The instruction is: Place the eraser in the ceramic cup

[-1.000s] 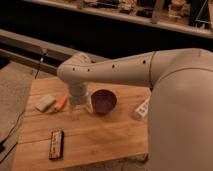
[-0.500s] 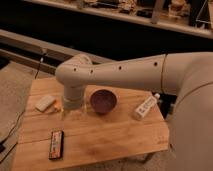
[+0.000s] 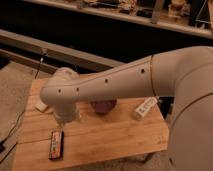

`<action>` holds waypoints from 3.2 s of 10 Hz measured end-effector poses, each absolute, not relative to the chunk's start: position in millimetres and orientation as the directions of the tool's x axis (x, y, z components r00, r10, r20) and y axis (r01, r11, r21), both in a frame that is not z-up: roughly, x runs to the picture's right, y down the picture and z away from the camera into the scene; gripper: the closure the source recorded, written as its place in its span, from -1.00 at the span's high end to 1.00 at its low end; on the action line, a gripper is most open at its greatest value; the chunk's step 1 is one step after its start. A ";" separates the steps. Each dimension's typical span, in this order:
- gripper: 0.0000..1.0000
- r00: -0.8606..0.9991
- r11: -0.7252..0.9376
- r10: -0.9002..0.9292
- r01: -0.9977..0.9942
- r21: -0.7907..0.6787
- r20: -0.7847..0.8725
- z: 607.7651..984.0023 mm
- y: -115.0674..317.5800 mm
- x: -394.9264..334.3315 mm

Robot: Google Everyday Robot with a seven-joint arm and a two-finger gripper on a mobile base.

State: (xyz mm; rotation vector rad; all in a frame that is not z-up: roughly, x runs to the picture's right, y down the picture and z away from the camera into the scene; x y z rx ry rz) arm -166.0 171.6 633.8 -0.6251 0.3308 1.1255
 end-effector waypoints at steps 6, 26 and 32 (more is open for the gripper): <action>0.30 0.320 0.196 0.716 -0.945 -0.261 -0.621 627.7 232.8 -243.2; -0.52 0.313 0.221 0.714 -0.950 -0.223 -0.626 715.7 269.7 -255.1; -1.00 0.336 0.248 0.787 -0.940 -0.233 -0.518 700.9 193.9 -251.0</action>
